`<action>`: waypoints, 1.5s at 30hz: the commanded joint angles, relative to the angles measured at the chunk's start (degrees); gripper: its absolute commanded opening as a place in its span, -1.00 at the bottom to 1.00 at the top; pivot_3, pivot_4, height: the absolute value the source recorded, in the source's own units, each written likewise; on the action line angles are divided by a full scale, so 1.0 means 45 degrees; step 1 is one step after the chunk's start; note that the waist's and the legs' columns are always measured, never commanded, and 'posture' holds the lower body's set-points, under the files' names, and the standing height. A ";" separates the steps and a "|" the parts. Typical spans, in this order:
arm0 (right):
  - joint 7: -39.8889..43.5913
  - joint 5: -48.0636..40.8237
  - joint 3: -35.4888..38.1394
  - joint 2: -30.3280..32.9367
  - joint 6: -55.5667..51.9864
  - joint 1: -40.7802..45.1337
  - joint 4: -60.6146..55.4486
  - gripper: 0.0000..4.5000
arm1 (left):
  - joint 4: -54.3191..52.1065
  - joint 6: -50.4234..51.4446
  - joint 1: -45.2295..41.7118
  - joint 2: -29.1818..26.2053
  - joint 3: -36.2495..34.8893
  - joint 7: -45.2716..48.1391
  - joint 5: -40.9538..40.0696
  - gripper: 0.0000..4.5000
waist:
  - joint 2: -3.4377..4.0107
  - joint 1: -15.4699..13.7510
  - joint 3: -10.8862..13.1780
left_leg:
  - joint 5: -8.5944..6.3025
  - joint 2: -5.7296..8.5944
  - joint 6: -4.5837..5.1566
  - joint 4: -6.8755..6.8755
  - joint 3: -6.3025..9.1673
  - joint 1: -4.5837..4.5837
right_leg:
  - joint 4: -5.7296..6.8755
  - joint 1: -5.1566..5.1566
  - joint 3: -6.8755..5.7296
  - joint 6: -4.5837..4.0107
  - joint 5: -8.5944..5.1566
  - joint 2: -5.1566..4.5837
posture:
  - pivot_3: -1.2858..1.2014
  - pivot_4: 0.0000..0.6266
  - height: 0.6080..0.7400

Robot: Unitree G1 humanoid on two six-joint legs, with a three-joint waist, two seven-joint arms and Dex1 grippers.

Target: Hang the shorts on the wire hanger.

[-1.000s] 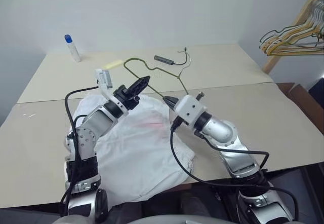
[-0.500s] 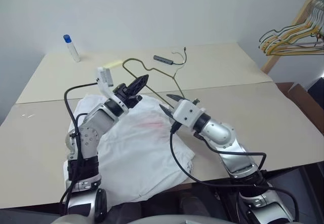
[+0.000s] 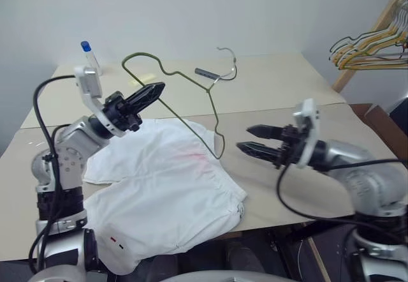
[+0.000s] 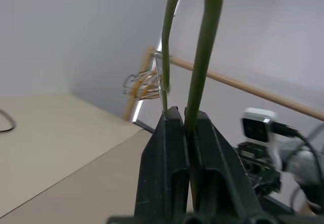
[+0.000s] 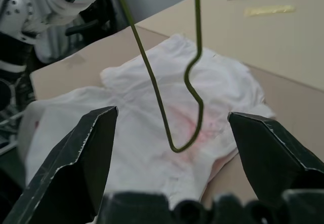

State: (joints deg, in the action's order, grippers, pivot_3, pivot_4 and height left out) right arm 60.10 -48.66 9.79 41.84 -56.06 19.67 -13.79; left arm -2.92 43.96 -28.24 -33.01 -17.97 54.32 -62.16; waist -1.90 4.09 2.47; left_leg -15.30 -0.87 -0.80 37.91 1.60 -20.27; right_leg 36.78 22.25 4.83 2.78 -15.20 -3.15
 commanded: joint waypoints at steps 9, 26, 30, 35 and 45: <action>0.2705 0.0416 -0.2706 -0.0457 -0.0142 0.1908 0.2525 0.82 | 0.0373 -0.0065 -0.1197 -0.0242 -0.0319 0.2332 -0.0615 -1.00 | 0.0022 0.0375 0.0019 | 0.0000 -0.0004 -0.0001 0.0000 -0.0009 -0.0010 | -0.0001 0.0006 0.0023 0.0031 -0.0001 0.0000 | -0.03 -1.00 1.00; 0.2409 0.1077 -0.3891 -0.1338 0.0085 0.2621 0.1671 0.82 | 0.0359 -0.0240 -0.1110 0.0414 -0.0075 0.2388 -0.0318 -1.00 | 0.0027 0.0364 0.0023 | -0.0001 0.0001 -0.0001 0.0001 -0.0004 -0.0019 | 0.0003 0.0017 0.0025 0.0040 0.0005 -0.0008 | -0.03 -1.00 1.00; 0.2433 0.1093 -0.3913 -0.1319 0.0005 0.2727 0.1808 0.54 | 0.0315 -0.0307 -0.1025 0.0567 -0.0045 0.2363 -0.0227 -1.00 | 0.0027 0.0364 0.0023 | -0.0001 0.0001 -0.0002 0.0000 -0.0004 -0.0018 | 0.0004 0.0017 0.0026 0.0040 0.0006 -0.0009 | -0.03 -1.00 1.00; 0.2379 0.1163 -0.3895 -0.1371 0.0014 0.2789 0.1945 -0.16 | 0.0333 -0.0402 -0.1000 0.0738 0.0013 0.2374 -0.0097 -1.00 | 0.0026 0.0360 0.0023 | -0.0001 0.0001 -0.0002 0.0001 -0.0003 -0.0019 | 0.0003 0.0016 0.0026 0.0040 0.0006 -0.0009 | -0.03 -1.00 1.00; 0.1871 0.1216 -0.3507 -0.1634 0.0075 0.2706 0.2098 -1.00 | 0.0124 -0.2104 -0.0278 0.1297 0.0666 0.2680 0.1432 -0.76 | 0.0026 0.0365 0.0023 | 0.0000 0.0002 -0.0002 0.0001 -0.0007 -0.0018 | 0.0002 0.0016 0.0028 -0.0009 0.0036 -0.0010 | -0.05 -1.00 1.00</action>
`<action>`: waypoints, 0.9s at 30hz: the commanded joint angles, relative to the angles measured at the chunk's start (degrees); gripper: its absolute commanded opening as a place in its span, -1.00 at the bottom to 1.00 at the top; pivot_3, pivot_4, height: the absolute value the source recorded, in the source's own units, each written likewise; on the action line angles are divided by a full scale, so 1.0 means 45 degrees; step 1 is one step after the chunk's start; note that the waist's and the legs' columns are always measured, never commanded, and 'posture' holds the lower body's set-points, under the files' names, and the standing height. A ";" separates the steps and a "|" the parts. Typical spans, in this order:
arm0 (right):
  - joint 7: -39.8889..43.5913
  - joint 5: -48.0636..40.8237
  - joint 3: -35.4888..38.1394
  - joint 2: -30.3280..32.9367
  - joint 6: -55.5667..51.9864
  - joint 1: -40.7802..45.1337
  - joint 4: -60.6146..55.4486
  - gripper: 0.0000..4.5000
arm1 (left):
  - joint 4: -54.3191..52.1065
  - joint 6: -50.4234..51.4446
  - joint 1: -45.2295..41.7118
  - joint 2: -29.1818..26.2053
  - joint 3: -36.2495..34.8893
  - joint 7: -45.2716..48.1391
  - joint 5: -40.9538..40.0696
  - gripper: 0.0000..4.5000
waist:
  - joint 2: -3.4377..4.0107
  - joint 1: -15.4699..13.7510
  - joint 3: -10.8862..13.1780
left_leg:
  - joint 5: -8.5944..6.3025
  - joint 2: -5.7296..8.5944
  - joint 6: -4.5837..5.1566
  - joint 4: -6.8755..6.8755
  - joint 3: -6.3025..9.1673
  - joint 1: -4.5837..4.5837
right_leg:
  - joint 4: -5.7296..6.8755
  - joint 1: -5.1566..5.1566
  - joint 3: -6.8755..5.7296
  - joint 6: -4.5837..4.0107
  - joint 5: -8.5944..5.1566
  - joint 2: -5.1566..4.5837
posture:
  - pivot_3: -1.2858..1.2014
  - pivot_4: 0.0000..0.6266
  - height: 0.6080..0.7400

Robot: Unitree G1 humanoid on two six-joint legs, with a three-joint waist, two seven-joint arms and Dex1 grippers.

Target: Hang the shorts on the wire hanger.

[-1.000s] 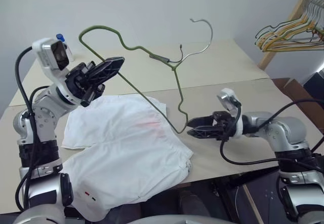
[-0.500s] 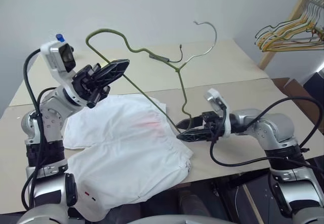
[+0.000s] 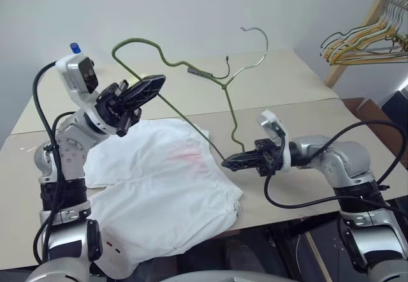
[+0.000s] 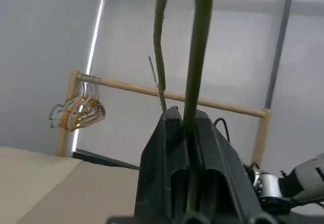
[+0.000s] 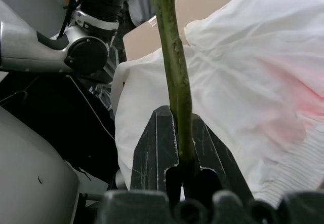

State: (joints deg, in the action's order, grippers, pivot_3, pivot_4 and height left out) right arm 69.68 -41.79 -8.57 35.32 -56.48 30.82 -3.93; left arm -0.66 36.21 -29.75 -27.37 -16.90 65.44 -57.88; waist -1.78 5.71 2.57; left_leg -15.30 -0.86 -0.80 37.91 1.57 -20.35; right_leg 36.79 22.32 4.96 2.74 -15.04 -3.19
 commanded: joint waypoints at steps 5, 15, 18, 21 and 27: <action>-0.0897 -0.0842 0.1413 -0.0462 -0.0123 -0.0057 -0.0496 -1.00 | -0.0187 -0.0815 0.0512 -0.0244 0.1393 0.0041 0.2054 -0.09 | 0.0001 0.0037 0.0000 | 0.0000 0.0001 0.0000 0.0000 0.0000 -0.0001 | 0.0000 0.0000 -0.0001 -0.0023 0.0014 0.0002 | -0.06 -1.00 1.00; -0.2769 -0.2364 0.4192 0.0868 -0.1875 -0.3010 -0.1586 -1.00 | -0.0401 -0.3187 0.2254 -0.2048 0.4000 -0.0184 0.6907 0.98 | 0.0013 0.0222 0.0011 | -0.0001 0.0003 0.0001 0.0000 -0.0001 -0.0015 | -0.0008 0.0005 -0.0001 -0.0025 0.0014 -0.0001 | -0.10 -1.00 1.00; -0.2299 -0.2681 0.4660 0.2210 -0.2267 -0.4333 -0.2079 -1.00 | -0.1833 -0.2919 0.2298 -0.2452 0.3585 0.0352 0.6060 0.98 | 0.0011 0.0280 0.0020 | -0.0001 0.0011 0.0001 0.0011 -0.0009 -0.0067 | -0.0011 0.0045 -0.0002 -0.0014 0.0015 -0.0024 | -0.10 -1.00 1.00; -0.1198 -0.2044 0.4844 0.3924 -0.1587 -0.6134 -0.2689 -1.00 | -0.2447 -0.3573 0.2583 -0.3342 0.4363 0.0907 0.7159 0.98 | 0.0028 0.0345 0.0023 | -0.0005 0.0007 0.0006 0.0015 -0.0017 -0.0063 | -0.0011 0.0031 0.0006 0.0083 -0.0036 -0.0019 | -0.09 -1.00 1.00; 0.0608 -0.2128 0.3260 0.5800 -0.3077 -0.5740 -0.0742 -1.00 | -0.2364 -0.4415 0.3851 -0.4015 0.4867 0.1409 0.7954 0.98 | 0.0034 0.0811 0.0035 | -0.0018 -0.0006 0.0026 0.0005 -0.0071 0.0020 | -0.0005 -0.0059 0.0077 0.0097 -0.0043 0.0005 | -0.10 -1.00 1.00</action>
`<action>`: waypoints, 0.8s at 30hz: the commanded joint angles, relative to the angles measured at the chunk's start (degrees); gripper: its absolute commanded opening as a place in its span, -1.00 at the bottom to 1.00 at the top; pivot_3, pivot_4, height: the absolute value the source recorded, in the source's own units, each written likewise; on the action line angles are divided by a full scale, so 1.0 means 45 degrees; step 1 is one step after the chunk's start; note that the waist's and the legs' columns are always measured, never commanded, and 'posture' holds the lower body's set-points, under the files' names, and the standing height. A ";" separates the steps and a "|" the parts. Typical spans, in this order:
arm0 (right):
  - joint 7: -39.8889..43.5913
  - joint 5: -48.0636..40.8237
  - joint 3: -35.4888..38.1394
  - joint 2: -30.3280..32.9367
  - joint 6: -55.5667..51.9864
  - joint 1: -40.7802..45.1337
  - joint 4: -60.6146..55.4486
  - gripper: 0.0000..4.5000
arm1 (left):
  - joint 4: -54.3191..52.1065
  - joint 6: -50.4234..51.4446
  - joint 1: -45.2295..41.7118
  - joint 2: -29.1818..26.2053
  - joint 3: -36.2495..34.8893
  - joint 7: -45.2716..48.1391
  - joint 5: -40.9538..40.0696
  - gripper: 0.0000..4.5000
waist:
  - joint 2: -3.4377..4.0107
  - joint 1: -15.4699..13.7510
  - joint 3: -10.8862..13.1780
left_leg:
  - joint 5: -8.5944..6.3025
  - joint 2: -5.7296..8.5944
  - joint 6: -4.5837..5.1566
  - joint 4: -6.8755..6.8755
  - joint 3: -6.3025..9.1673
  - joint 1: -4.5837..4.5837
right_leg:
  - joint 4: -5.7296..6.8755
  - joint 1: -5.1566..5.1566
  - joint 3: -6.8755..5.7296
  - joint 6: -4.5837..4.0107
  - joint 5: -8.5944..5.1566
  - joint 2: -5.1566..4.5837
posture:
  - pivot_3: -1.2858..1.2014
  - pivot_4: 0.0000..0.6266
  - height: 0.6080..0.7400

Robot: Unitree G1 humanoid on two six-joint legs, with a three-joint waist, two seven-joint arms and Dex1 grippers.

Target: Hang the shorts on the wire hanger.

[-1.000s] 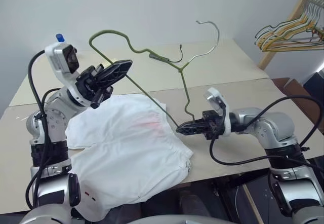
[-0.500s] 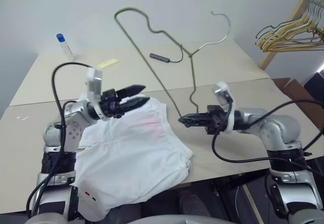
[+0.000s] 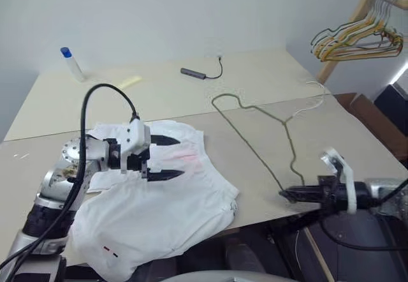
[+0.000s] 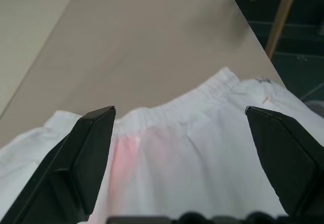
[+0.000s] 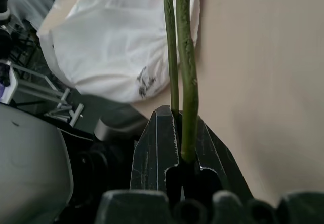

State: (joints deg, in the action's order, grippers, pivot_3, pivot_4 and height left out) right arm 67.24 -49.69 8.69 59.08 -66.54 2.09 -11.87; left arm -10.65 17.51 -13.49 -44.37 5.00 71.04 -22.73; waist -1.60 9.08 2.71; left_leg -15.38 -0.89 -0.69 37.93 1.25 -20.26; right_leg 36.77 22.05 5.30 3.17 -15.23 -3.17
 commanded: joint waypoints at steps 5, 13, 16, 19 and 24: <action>0.3598 -0.0162 -0.3114 0.1486 -0.1907 0.1858 0.2709 -1.00 | -0.0407 -0.0508 0.1061 -0.0884 0.0042 0.0160 0.0751 0.98 | -0.0009 0.0200 0.0009 | -0.0006 -0.0002 0.0012 0.0000 0.0016 -0.0002 | -0.0006 0.0053 -0.0005 0.0002 0.0002 0.0004 | -0.08 -1.00 1.00; 0.4405 0.0869 -0.6062 0.0550 -0.2674 0.4567 0.4594 -1.00 | -0.1043 -0.0417 0.1921 -0.1348 -0.0427 -0.0078 0.0680 0.98 | -0.0010 0.0025 0.0017 | -0.0022 0.0010 0.0015 0.0006 0.0006 -0.0002 | -0.0013 0.0053 0.0008 0.0025 -0.0001 -0.0022 | -0.03 -1.00 1.00; 0.4379 0.1210 -0.6541 0.0110 -0.2650 0.5093 0.5172 -1.00 | -0.1382 -0.0325 0.2324 -0.1519 -0.0633 -0.0273 0.0734 0.98 | -0.0006 -0.0129 0.0020 | -0.0022 0.0004 0.0016 0.0006 0.0011 -0.0003 | -0.0006 0.0061 0.0003 0.0024 -0.0001 -0.0012 | -0.01 -1.00 1.00; 0.4237 0.1711 -0.6934 -0.0332 -0.2602 0.5584 0.6173 -1.00 | -0.1798 -0.0175 0.2822 -0.1642 -0.0900 -0.0512 0.0680 0.98 | -0.0001 -0.0326 0.0023 | -0.0022 0.0008 0.0016 0.0006 0.0012 -0.0007 | -0.0005 0.0063 0.0004 0.0022 0.0000 -0.0018 | 0.00 -1.00 1.00; 0.4533 0.2267 -0.7241 -0.0620 -0.2109 0.5913 0.6809 -1.00 | -0.2211 -0.0025 0.3290 -0.1665 -0.1088 -0.0851 0.0688 0.98 | 0.0001 -0.0749 0.0023 | -0.0022 0.0010 0.0015 0.0007 0.0009 -0.0005 | -0.0002 0.0064 -0.0002 0.0019 0.0002 -0.0022 | 0.02 -1.00 1.00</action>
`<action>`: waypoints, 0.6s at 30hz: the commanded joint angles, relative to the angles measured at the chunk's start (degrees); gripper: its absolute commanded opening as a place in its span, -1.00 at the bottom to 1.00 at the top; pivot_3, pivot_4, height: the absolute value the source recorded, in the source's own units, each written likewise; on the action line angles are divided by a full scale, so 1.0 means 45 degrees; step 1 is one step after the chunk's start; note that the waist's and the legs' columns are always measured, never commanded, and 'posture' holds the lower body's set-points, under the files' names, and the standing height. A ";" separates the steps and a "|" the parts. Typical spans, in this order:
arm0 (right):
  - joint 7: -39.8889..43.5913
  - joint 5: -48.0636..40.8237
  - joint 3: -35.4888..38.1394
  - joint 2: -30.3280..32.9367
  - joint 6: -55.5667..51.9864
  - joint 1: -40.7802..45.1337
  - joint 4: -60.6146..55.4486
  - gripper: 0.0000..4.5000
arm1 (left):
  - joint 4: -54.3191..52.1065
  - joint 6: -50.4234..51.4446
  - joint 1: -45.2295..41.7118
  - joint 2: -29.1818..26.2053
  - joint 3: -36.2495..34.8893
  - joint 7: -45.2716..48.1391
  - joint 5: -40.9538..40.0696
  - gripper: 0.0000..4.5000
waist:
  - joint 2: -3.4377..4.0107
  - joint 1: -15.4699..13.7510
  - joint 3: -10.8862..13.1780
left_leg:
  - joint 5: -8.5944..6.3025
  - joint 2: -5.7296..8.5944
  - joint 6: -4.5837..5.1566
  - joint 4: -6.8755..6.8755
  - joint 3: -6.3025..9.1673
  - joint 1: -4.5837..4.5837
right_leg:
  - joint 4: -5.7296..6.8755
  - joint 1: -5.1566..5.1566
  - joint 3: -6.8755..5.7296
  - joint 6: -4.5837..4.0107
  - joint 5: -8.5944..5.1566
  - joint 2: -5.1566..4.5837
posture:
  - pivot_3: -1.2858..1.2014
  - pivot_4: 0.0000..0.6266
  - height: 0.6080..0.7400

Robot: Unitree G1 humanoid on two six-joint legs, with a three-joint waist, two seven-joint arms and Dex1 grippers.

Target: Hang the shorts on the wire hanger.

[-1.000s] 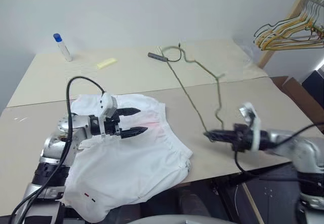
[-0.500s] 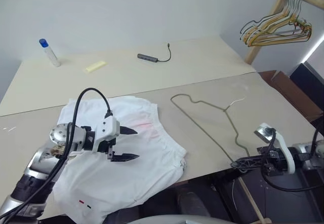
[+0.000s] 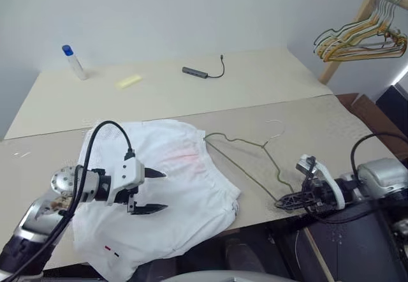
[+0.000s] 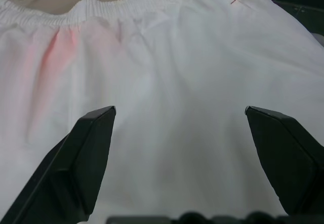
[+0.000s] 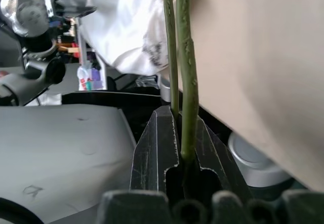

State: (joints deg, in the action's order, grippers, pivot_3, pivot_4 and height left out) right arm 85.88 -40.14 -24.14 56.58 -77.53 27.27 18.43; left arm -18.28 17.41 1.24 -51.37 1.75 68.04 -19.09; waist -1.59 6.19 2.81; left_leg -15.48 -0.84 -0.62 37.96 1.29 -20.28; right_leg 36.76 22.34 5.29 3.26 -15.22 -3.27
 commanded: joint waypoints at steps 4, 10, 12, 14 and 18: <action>0.0548 0.0288 0.0022 -0.0182 0.0424 0.0385 -0.0042 -1.00 | -0.0749 0.0113 0.0098 -0.0093 -0.0394 -0.0317 -0.0181 0.98 | 0.0001 -0.0346 -0.0001 | 0.0001 -0.0001 0.0000 0.0000 -0.0001 0.0003 | 0.0005 0.0000 -0.0004 -0.0004 0.0002 0.0004 | 0.02 -1.00 1.00; 0.0239 0.0560 0.0322 -0.0538 0.0438 0.0597 0.0656 -1.00 | -0.0735 0.0140 0.0040 -0.0024 -0.0353 -0.0491 -0.0204 0.98 | 0.0001 -0.0543 -0.0001 | 0.0001 -0.0001 0.0000 0.0001 -0.0006 0.0003 | 0.0004 -0.0001 -0.0004 -0.0008 0.0004 0.0006 | 0.02 -1.00 1.00; 0.0356 0.0667 0.0407 -0.0457 0.0506 0.0626 0.1007 -1.00 | -0.0724 0.0121 0.0053 -0.0014 -0.0319 -0.0511 -0.0208 0.98 | 0.0001 -0.0563 -0.0001 | 0.0001 0.0002 -0.0001 0.0003 -0.0010 0.0003 | 0.0004 -0.0002 -0.0003 -0.0010 0.0006 0.0004 | 0.02 -1.00 1.00; 0.0553 0.0750 0.0394 -0.0271 0.0612 0.0537 0.1063 -1.00 | -0.0756 0.0123 0.0058 -0.0014 -0.0277 -0.0516 -0.0222 0.98 | 0.0002 -0.0578 -0.0002 | 0.0001 0.0002 0.0000 0.0005 -0.0011 0.0003 | 0.0004 -0.0003 -0.0003 -0.0014 0.0008 0.0004 | 0.02 -1.00 1.00; 0.0788 0.0817 0.0388 0.0070 0.0848 0.0204 0.0968 -1.00 | -0.0742 0.0131 -0.0032 0.0039 -0.0182 -0.0541 -0.0221 0.98 | 0.0004 -0.0633 -0.0003 | 0.0001 0.0002 0.0000 0.0006 -0.0011 0.0003 | 0.0005 -0.0003 -0.0005 -0.0013 0.0007 0.0005 | 0.02 -1.00 1.00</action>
State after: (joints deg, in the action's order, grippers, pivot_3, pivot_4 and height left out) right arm 87.26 -36.29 -23.97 55.72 -74.64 28.16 23.18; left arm -20.42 17.81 2.03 -51.27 1.31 65.83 -19.45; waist -1.58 3.34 2.80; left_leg -15.47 -0.83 -0.62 37.99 1.24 -20.27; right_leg 36.78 22.32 5.26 3.20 -15.19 -3.25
